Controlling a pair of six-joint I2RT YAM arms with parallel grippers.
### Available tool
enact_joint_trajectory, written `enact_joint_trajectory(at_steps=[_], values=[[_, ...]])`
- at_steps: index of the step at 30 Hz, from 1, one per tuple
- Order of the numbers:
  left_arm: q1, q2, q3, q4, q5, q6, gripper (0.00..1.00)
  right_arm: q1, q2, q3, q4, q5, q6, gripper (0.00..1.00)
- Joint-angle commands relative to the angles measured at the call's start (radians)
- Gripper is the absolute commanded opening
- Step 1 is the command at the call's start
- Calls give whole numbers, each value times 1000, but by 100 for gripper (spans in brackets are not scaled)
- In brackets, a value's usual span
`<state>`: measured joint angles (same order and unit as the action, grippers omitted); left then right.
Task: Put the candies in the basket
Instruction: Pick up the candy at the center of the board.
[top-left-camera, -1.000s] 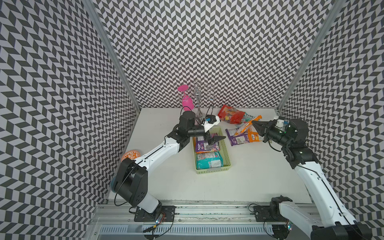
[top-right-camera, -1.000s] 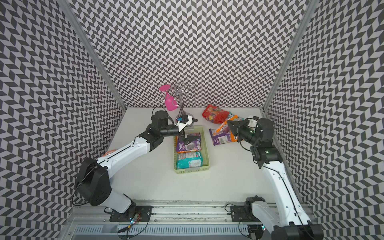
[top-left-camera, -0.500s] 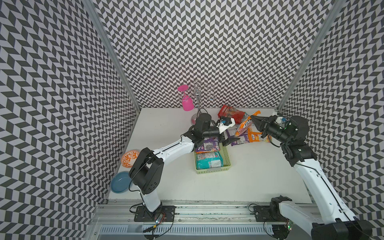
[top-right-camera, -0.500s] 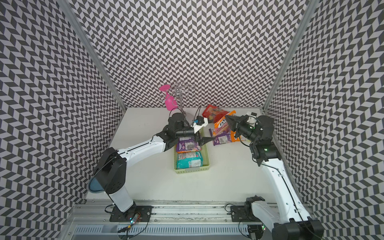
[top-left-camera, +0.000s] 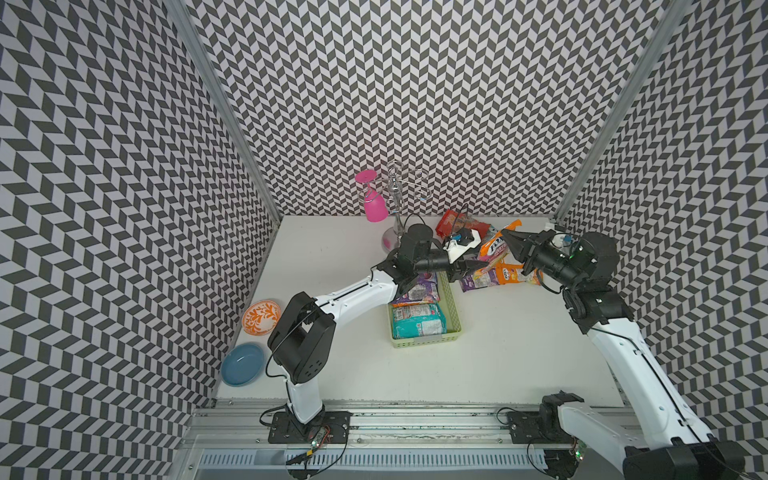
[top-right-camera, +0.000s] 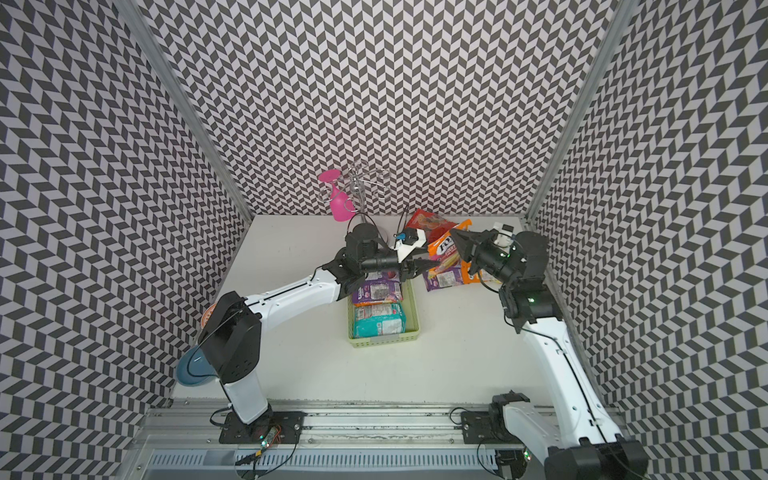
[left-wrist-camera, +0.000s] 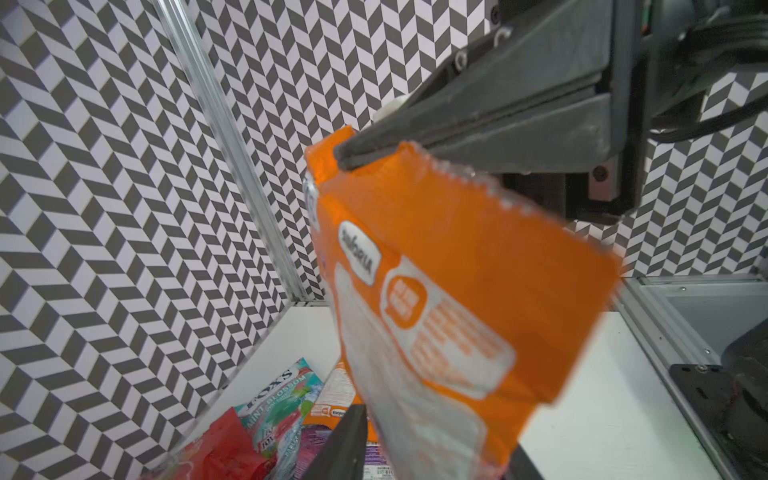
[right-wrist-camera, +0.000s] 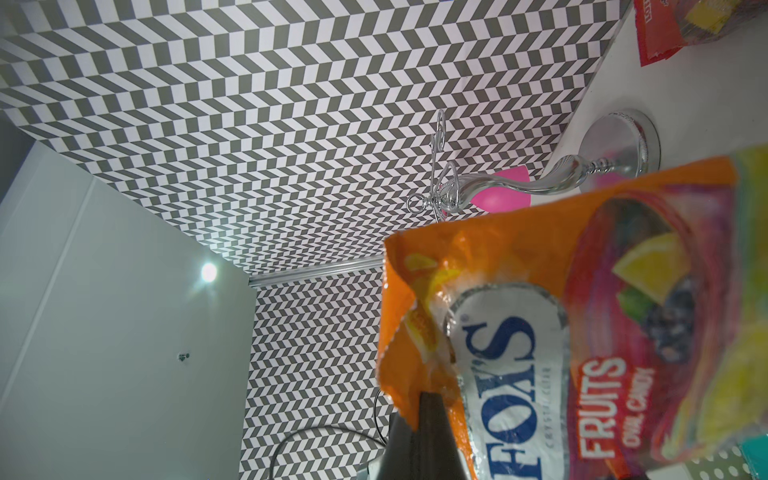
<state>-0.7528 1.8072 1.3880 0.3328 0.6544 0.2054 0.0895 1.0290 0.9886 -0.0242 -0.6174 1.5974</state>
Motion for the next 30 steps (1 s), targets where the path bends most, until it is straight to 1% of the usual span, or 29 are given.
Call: enact_joint_trajectory(at_steps=[1,3,4,7,8,10,12,16,17,18,19,20,22,24,27,30], values=[[1,8,23,-17,-19,0,21,6,-28,0,104,4,4,0],[1,-1,29,-40,-34,3,5,6,-30,-2,102,7,5,0],[0,-8,32,-54,-40,5,0,6,-30,-4,101,5,3,0],[6,-39,36,-111,-55,32,0,6,-36,-12,100,8,-16,0],[11,-53,34,-136,-73,44,0,5,-42,-16,96,14,-23,1],[19,-86,29,-186,-101,71,0,4,-56,-29,81,37,-42,17],[26,-122,35,-280,-132,131,0,0,-70,-41,69,57,-79,28],[26,-181,78,-509,-224,243,0,-10,-77,-36,25,67,-186,40],[27,-196,85,-558,-256,259,0,-13,-79,-39,15,67,-218,42],[26,-213,90,-608,-296,268,0,-17,-79,-41,2,68,-251,46],[26,-228,91,-644,-326,277,0,-19,-79,-41,-8,70,-281,47],[26,-244,87,-681,-362,283,0,-20,-75,-41,-22,73,-326,51],[26,-268,82,-758,-419,300,0,-22,-65,-33,-45,81,-401,55],[27,-294,65,-816,-478,295,0,-29,-53,-22,-88,97,-494,66],[26,-329,29,-860,-539,280,0,-33,-43,-8,-116,120,-693,78],[27,-338,14,-896,-570,256,0,-33,-38,13,-158,164,-874,85]])
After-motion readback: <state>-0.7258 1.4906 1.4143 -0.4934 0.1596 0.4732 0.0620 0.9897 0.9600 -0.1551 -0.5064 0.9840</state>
